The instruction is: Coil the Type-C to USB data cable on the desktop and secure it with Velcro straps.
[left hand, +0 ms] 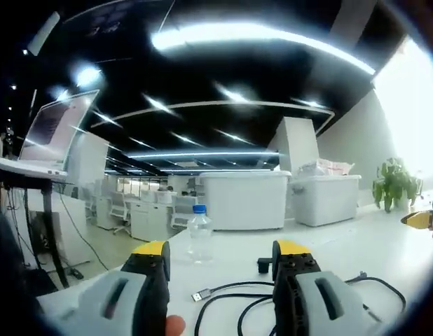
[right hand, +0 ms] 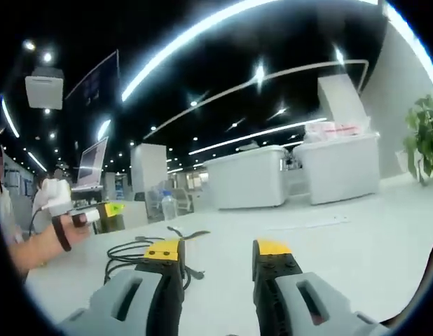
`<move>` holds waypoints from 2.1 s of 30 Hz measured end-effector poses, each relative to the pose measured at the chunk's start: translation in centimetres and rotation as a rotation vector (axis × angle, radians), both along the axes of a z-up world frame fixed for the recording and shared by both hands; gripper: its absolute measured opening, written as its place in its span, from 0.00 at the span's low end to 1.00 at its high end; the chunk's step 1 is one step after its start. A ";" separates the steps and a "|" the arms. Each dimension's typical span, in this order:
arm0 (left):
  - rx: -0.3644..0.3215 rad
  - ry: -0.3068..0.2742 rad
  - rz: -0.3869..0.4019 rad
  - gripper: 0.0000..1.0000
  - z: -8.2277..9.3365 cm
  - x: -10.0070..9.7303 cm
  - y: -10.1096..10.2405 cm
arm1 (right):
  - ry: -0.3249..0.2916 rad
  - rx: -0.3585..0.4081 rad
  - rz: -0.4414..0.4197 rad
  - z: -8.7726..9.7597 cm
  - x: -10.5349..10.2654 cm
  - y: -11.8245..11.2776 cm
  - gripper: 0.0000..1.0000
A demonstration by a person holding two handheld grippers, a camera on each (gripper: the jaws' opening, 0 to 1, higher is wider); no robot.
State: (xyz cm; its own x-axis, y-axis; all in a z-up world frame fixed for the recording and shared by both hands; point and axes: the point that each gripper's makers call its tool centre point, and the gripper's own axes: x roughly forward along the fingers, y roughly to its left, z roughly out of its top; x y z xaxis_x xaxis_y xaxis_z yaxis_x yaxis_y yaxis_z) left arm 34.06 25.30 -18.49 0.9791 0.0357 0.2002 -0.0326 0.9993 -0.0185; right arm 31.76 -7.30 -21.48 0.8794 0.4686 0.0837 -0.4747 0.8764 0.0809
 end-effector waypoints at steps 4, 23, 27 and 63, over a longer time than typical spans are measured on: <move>-0.005 -0.012 0.024 0.59 0.2 -0.3 0.7 | -0.003 -0.004 0.045 0.7 0.0 2.5 0.38; -0.053 -0.042 0.028 0.59 1.2 -0.9 1.3 | 0.187 0.072 0.260 -3.4 0.9 13.6 0.37; -0.048 -0.045 0.010 0.59 1.3 -1.0 0.7 | 0.121 0.038 0.209 -2.0 0.7 10.5 0.37; 0.051 -0.032 -0.109 0.59 0.9 -0.9 -3.7 | 0.032 -0.094 0.196 0.7 2.5 3.2 0.34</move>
State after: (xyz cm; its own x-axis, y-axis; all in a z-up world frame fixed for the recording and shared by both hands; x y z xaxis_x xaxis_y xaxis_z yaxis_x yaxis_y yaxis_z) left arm 33.20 21.64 -17.63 0.9698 -0.0813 0.2298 0.0757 0.9966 0.0333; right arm 34.27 -4.05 -20.78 0.7724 0.6351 0.0048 -0.6351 0.7722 0.0206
